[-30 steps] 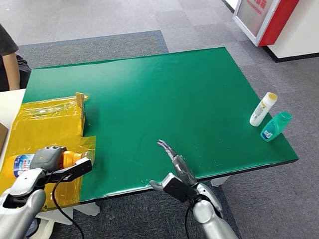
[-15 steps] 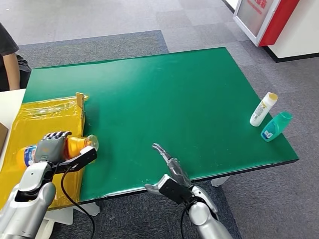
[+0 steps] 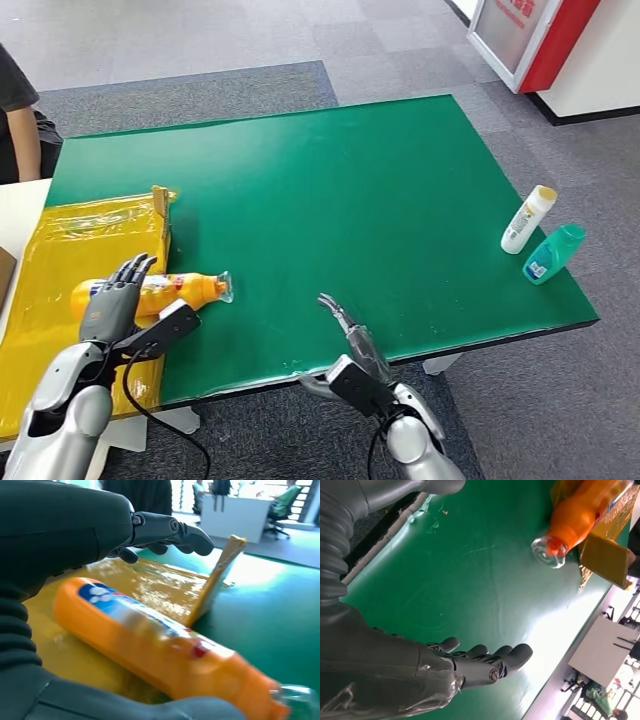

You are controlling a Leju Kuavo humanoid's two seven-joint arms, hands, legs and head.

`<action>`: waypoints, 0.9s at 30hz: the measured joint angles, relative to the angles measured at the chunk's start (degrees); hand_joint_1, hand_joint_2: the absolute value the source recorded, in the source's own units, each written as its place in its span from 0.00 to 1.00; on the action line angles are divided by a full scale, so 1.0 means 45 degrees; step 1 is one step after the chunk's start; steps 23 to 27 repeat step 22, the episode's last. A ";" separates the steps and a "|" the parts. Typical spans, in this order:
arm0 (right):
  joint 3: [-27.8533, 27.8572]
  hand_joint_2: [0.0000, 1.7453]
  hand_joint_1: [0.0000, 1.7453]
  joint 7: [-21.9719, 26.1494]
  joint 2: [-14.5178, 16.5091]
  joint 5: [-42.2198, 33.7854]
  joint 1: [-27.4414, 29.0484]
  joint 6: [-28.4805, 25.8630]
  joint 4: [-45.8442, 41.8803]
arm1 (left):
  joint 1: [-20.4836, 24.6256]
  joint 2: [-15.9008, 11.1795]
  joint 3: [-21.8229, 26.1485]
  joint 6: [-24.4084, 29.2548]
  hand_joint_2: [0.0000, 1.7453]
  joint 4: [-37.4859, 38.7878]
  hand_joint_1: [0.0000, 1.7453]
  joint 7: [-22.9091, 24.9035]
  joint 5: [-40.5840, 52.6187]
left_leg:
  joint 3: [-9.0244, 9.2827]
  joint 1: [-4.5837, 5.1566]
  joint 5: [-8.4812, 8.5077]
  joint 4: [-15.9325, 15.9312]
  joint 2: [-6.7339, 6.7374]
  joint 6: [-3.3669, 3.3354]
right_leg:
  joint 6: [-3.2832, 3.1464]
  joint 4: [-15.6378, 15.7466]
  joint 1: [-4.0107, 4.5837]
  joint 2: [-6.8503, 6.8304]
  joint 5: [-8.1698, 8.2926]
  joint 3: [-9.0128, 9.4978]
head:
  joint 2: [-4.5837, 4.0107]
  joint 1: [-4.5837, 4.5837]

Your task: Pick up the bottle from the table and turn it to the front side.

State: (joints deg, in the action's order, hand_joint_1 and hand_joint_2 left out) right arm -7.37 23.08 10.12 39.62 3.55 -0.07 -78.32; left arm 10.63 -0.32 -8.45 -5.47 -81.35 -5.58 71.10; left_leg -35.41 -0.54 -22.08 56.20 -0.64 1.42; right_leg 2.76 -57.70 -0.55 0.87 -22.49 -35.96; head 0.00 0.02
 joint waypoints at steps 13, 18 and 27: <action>0.0644 1.00 0.00 0.0078 0.0017 -0.0087 0.0848 -0.0141 -0.0930 | -0.3252 0.0164 0.0449 0.0560 1.00 -0.4885 0.00 -0.3631 -0.7339 | 0.0001 0.0000 -0.0031 0.0000 0.0000 -0.0002 | 0.0007 0.0003 0.0000 0.0000 -0.0028 0.0002 | 0.0000 -0.0001; 0.0738 1.00 0.00 0.0094 0.0049 -0.0070 0.0956 -0.0143 -0.1122 | -0.3726 0.0442 0.0688 0.0119 1.00 -0.5503 0.00 -0.3971 -0.8444 | 0.0005 0.0000 -0.0028 0.0000 -0.0002 -0.0001 | 0.0009 0.0003 0.0000 0.0000 -0.0023 0.0009 | 0.0000 -0.0001; 0.0830 1.00 0.00 0.0338 0.0189 -0.0198 0.1107 -0.0036 -0.1368 | -0.4273 0.1180 0.1187 -0.1978 1.00 -0.5721 0.00 -0.4834 -1.2434 | 0.0007 0.0001 -0.0032 0.0000 -0.0001 -0.0006 | 0.0010 0.0004 -0.0003 0.0000 -0.0024 0.0013 | 0.0000 0.0000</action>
